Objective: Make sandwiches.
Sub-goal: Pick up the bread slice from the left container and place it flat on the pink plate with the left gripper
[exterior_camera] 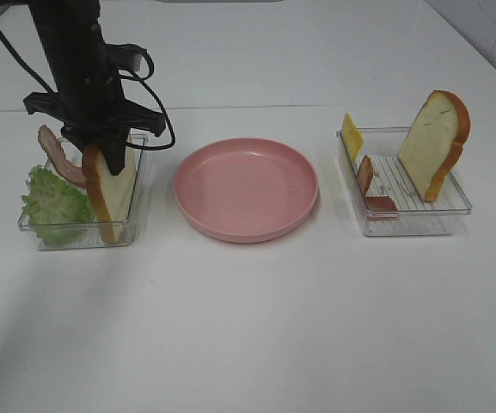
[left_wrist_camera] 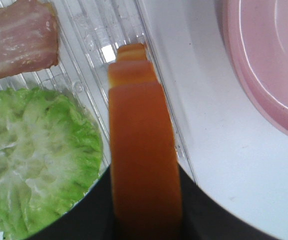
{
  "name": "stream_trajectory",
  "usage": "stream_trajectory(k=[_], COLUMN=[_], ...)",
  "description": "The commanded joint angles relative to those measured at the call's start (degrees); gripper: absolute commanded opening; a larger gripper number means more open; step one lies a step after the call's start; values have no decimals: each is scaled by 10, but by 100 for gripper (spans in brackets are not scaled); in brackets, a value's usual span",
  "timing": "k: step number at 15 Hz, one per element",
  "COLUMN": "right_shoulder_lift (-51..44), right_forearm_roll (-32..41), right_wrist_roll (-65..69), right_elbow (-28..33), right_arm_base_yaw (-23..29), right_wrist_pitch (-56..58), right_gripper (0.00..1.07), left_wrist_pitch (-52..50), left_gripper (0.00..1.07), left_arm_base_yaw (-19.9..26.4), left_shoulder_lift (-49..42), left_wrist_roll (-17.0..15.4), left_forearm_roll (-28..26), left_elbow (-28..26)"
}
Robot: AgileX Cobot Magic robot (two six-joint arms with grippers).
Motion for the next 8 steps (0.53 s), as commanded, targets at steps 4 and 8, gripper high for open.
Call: stream_trajectory(k=[4, 8], right_shoulder_lift=[-17, -17], right_forearm_roll=[2, 2], right_wrist_roll=[-1, -1], right_elbow=[2, 2], right_arm_base_yaw=[0, 0], right_wrist_pitch=[-4, -4], right_gripper=[90, 90], left_wrist_pitch=[45, 55], left_gripper=[0, 0], left_arm_base_yaw=[-3, -3], left_shoulder_lift=[-1, -42], left_wrist_roll=[-10, -19], left_forearm_roll=[0, 0], left_elbow=[-2, -2])
